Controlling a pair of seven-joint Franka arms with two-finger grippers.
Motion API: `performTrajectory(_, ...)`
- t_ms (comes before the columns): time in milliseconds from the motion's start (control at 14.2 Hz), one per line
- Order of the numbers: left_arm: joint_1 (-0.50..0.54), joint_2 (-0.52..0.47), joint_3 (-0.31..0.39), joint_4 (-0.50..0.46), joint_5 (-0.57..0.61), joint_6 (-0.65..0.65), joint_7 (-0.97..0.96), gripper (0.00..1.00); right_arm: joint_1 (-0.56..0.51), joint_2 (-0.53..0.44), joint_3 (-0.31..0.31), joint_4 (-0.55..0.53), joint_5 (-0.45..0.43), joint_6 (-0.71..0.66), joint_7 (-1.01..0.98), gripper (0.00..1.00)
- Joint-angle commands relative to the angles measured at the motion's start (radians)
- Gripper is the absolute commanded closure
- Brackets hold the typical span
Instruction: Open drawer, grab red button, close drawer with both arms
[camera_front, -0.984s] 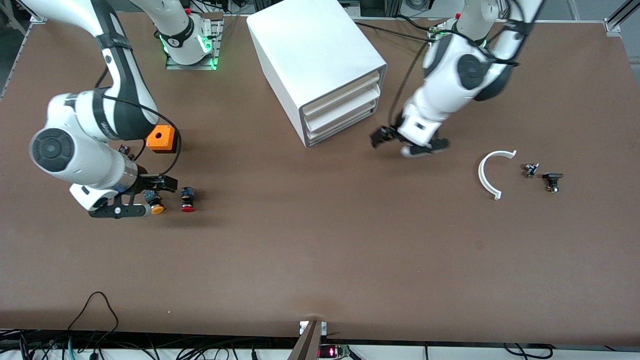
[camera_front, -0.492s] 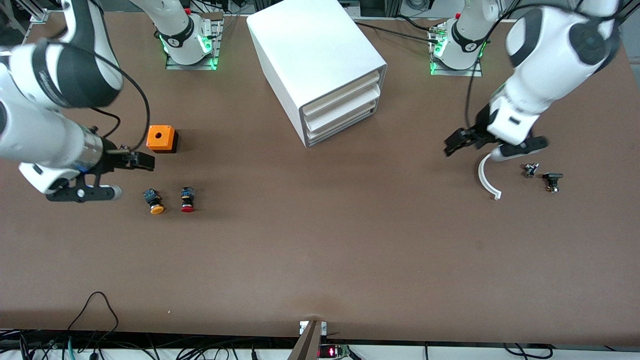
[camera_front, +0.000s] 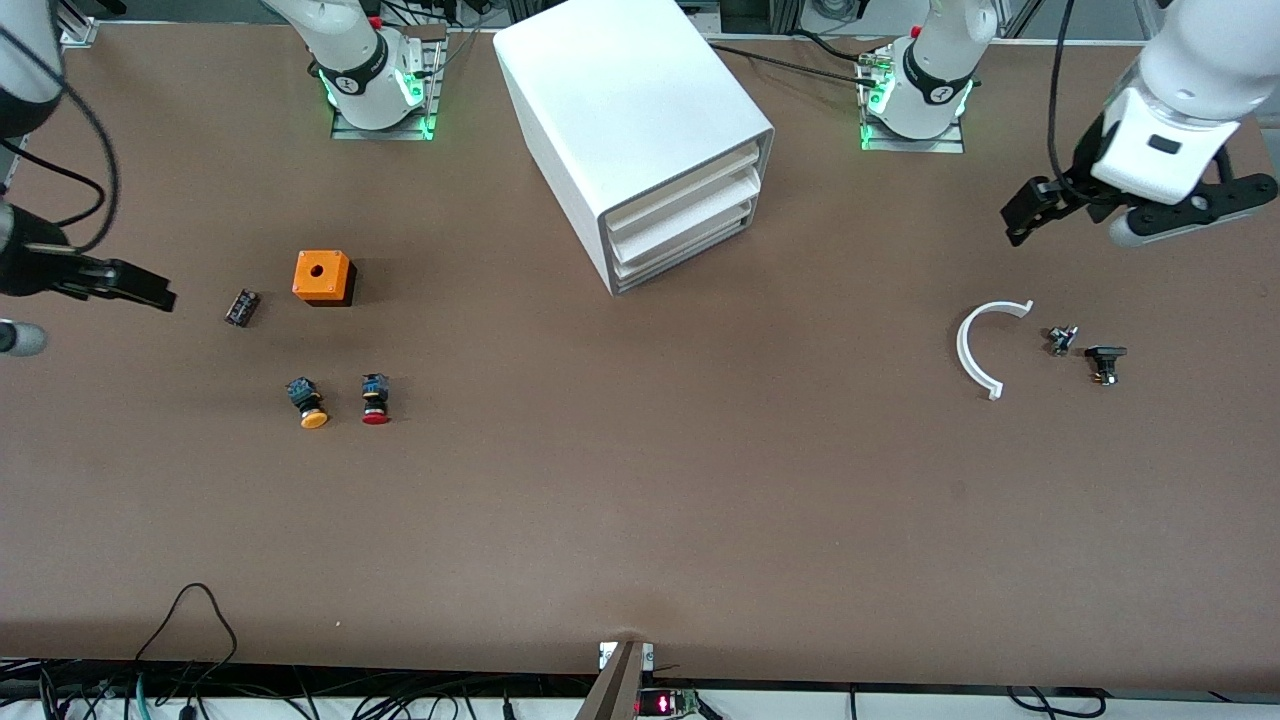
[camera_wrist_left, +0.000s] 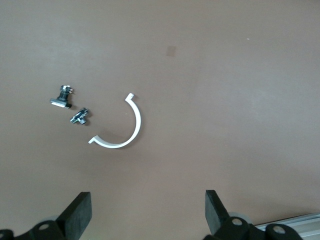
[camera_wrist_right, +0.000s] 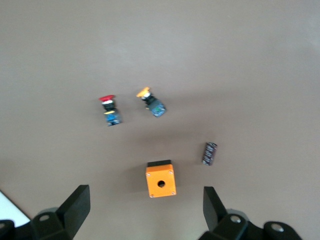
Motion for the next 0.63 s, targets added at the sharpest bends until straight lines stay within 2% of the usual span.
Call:
performTrajectory(0, -0.003, 0.023, 0.010, 0.013, 0.020, -0.022, 0.017, 0.00, -0.011, -0.045, 0.005, -0.055, -0.018, -0.007, -0.001, 0.00)
performTrajectory(211, 0.001, 0.049, 0.007, 0.047, 0.020, -0.026, 0.016, 0.00, -0.010, -0.070, -0.005, -0.086, -0.013, -0.005, -0.030, 0.00)
performTrajectory(492, 0.002, 0.052, 0.008, 0.059, 0.006, -0.028, 0.013, 0.00, -0.011, -0.198, -0.012, -0.266, -0.010, 0.079, -0.159, 0.00)
performTrajectory(562, 0.002, 0.052, 0.008, 0.059, 0.006, -0.028, 0.013, 0.00, -0.010, -0.209, -0.015, -0.279, -0.010, 0.082, -0.159, 0.00)
